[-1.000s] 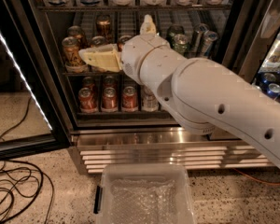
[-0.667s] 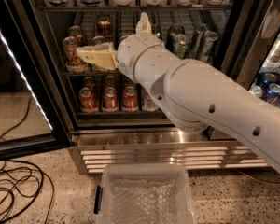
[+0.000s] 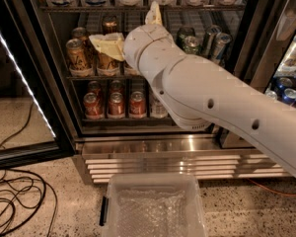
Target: Pick 7up can from top shelf of fridge
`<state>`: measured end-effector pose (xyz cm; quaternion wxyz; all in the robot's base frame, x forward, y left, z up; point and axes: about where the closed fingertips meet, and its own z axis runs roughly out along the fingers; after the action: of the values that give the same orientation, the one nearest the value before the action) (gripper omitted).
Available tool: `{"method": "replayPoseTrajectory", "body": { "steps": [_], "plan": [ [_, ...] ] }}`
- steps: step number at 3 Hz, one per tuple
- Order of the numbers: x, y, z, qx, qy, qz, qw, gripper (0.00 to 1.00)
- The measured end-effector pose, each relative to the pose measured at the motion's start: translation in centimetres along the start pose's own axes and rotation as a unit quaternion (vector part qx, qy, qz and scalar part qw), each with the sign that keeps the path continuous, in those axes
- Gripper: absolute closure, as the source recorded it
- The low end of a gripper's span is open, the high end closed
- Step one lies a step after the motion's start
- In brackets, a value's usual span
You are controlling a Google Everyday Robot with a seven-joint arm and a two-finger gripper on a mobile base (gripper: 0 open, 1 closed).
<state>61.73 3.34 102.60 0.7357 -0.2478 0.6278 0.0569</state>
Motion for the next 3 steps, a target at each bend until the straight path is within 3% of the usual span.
{"method": "replayPoseTrajectory", "body": {
  "steps": [1, 3],
  "plan": [
    [0.4, -1.7, 1.2, 0.022, 0.005, -0.001, 0.9998, 0.24],
    [0.5, -3.2, 3.4, 0.029, 0.003, 0.027, 0.9992, 0.25]
  ]
}}
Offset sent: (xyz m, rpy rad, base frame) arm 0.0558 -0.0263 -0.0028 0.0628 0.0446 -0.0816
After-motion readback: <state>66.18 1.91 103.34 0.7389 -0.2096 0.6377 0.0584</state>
